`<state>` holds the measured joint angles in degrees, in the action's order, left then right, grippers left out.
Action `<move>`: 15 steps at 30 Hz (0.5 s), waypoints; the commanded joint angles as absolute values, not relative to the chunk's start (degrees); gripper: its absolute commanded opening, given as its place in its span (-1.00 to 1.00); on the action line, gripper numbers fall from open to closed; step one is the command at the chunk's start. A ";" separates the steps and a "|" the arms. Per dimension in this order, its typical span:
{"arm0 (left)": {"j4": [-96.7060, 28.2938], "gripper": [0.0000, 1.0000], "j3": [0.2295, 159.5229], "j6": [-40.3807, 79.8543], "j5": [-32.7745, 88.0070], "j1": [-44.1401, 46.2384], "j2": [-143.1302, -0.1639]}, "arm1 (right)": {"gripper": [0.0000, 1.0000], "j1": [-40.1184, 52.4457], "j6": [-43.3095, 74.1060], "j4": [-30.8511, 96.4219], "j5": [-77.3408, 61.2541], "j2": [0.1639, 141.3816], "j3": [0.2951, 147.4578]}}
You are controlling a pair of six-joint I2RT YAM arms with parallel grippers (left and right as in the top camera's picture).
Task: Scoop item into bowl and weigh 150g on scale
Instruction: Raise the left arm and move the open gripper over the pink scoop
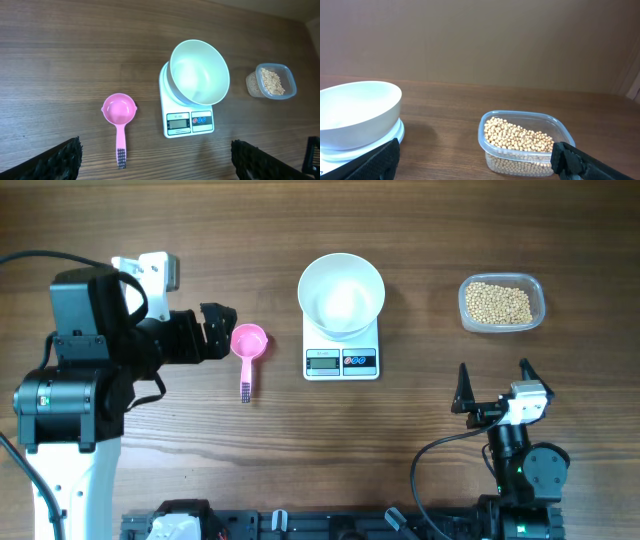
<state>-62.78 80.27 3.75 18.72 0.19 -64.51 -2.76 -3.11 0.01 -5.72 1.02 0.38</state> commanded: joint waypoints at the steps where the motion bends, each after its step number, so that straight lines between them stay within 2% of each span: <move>1: -62.46 1.00 81.60 5.23 17.32 -0.27 -64.53 | 1.00 -2.44 -2.98 -0.14 -4.86 1.04 0.30; 10: -64.93 1.00 81.60 5.91 17.47 -0.27 -64.86 | 0.99 -2.44 -2.98 -0.14 -4.86 1.08 0.30; 15: -64.97 1.00 81.60 11.29 14.09 -0.27 -66.15 | 1.00 -2.44 -2.98 -0.14 -4.89 1.08 0.30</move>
